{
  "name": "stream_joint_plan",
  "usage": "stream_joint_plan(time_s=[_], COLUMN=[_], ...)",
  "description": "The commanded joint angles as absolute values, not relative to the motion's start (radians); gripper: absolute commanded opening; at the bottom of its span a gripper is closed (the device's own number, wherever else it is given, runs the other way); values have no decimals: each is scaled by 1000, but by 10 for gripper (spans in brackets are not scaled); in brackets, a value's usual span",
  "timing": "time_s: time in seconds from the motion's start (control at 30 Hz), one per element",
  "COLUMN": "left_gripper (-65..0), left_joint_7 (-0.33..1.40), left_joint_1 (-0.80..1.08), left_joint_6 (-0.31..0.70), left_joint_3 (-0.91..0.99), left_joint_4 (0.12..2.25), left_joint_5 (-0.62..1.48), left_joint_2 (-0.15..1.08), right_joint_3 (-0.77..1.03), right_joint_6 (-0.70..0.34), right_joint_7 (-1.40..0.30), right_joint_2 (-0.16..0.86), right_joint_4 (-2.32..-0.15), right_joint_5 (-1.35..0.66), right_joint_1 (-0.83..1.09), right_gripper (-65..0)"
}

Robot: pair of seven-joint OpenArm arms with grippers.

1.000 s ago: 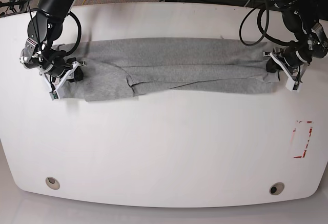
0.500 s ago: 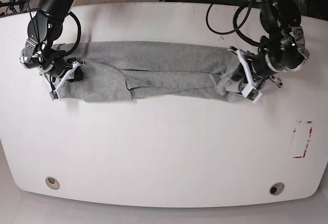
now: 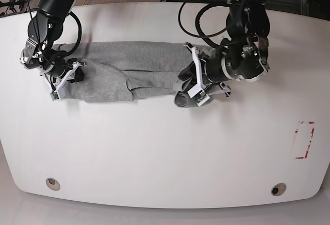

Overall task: Fold the T-shirt properly
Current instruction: 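Fold the strip end held by the left gripper toward the right gripper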

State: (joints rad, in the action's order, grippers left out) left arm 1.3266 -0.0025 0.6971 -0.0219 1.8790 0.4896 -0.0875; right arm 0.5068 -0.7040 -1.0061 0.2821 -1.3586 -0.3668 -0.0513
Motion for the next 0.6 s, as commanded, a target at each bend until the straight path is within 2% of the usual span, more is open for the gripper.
stream_joint_plan(time_s=[0.0, 0.27, 0.37, 0.43, 0.57], left_gripper=[-650, -636, -551, -457, -333], left_joint_7=[1300, 1299, 1299, 1299, 1299], left_joint_1=[-31, -36, -36, -39, -68], left_joint_6=[698, 698, 698, 698, 698], left_joint_3=[-33, -58, -59, -79, -119], left_joint_4=[1867, 1808, 1808, 1808, 1810], left_joint_5=[506, 506, 506, 506, 512], left_joint_2=[-108, -110, -111, -111, -113], right_joint_3=[507, 507, 507, 507, 506], right_joint_6=[-698, -698, -698, -698, -698], right_joint_7=[-1047, -1047, -1047, -1047, -1047], right_joint_2=[294, 294, 294, 288, 272], right_joint_4=[-1362, -1362, -1362, -1362, -1362], right_joint_5=[-334, -334, -334, -334, -334], right_joint_1=[-54, -56, -58, -58, -58], right_gripper=[-526, -526, -526, -526, -526])
